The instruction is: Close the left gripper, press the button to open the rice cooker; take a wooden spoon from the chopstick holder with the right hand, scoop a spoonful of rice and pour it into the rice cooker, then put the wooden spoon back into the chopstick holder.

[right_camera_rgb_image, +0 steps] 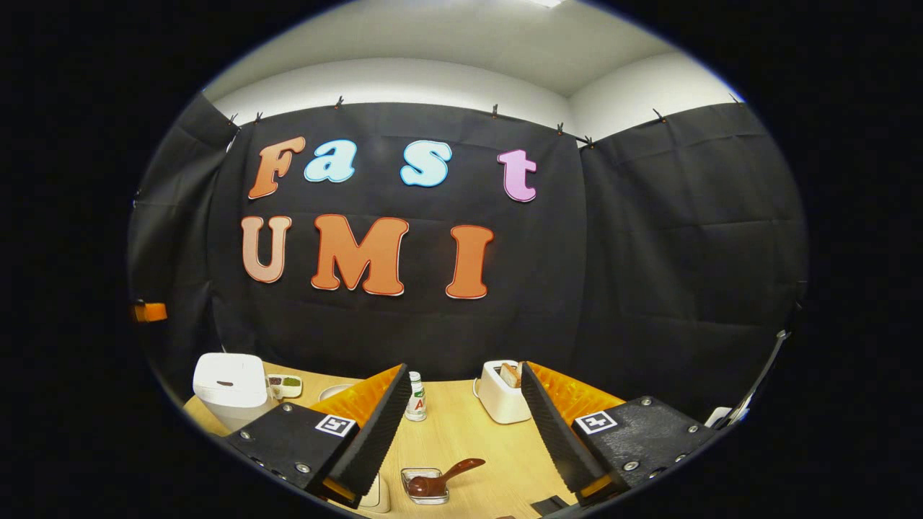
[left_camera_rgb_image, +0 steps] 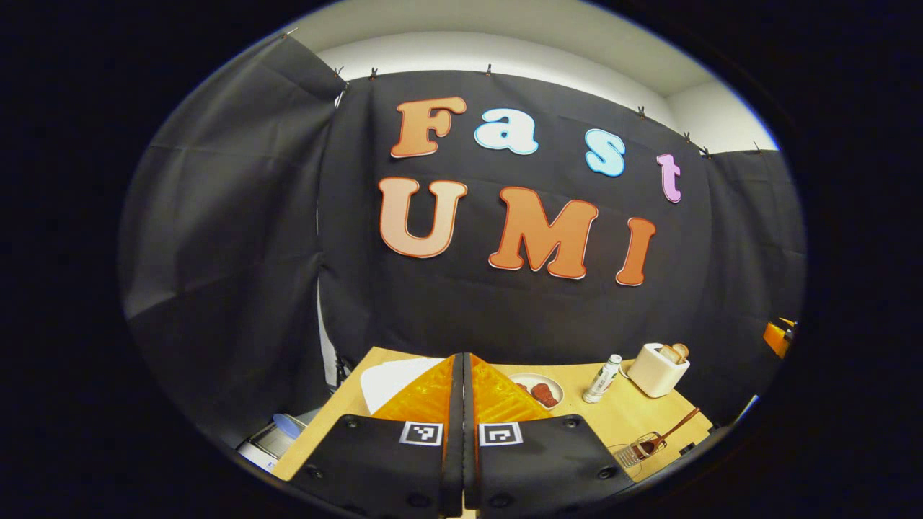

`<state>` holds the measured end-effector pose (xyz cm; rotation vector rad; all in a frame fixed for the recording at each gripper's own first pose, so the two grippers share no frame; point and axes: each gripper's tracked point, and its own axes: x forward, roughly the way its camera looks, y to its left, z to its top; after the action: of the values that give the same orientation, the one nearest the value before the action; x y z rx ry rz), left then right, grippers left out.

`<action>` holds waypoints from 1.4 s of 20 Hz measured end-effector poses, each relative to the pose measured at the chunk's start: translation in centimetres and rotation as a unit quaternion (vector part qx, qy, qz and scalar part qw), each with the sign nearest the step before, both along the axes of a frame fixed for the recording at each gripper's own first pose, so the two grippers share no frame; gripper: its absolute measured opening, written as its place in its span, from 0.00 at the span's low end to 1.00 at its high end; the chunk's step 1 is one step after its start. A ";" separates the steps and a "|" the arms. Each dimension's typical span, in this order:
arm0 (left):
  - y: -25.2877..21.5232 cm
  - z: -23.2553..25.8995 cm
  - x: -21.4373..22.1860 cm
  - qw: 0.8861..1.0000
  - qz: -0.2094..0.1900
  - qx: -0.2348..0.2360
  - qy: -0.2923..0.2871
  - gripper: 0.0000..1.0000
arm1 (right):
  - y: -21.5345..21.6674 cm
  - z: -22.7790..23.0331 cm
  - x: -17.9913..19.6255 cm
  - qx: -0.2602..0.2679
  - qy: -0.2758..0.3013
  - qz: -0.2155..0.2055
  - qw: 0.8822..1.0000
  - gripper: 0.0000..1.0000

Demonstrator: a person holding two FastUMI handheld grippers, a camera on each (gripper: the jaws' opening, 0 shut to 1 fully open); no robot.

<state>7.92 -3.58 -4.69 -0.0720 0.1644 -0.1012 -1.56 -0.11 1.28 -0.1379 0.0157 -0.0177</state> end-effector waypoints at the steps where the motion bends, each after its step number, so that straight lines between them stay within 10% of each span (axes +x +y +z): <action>1: -0.2 -0.9 0.7 1.000 -0.005 0.002 0.009 0.05 | -0.3 -0.1 0.0 0.000 0.000 -0.004 1.000 0.95; 13: -1.9 -14.5 8.0 0.989 -0.020 0.022 0.147 0.05 | -3.2 -1.4 -1.0 -0.015 0.028 -0.049 0.998 0.95; 28: -1.6 -19.8 9.8 0.980 -0.020 0.010 0.200 0.05 | -1.5 -2.8 -0.9 -0.012 0.046 -0.040 0.998 0.95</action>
<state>17.75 -5.14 -24.46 -0.0689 0.5692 -0.1251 -2.42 -1.62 -1.53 -0.1628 0.1125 -0.0911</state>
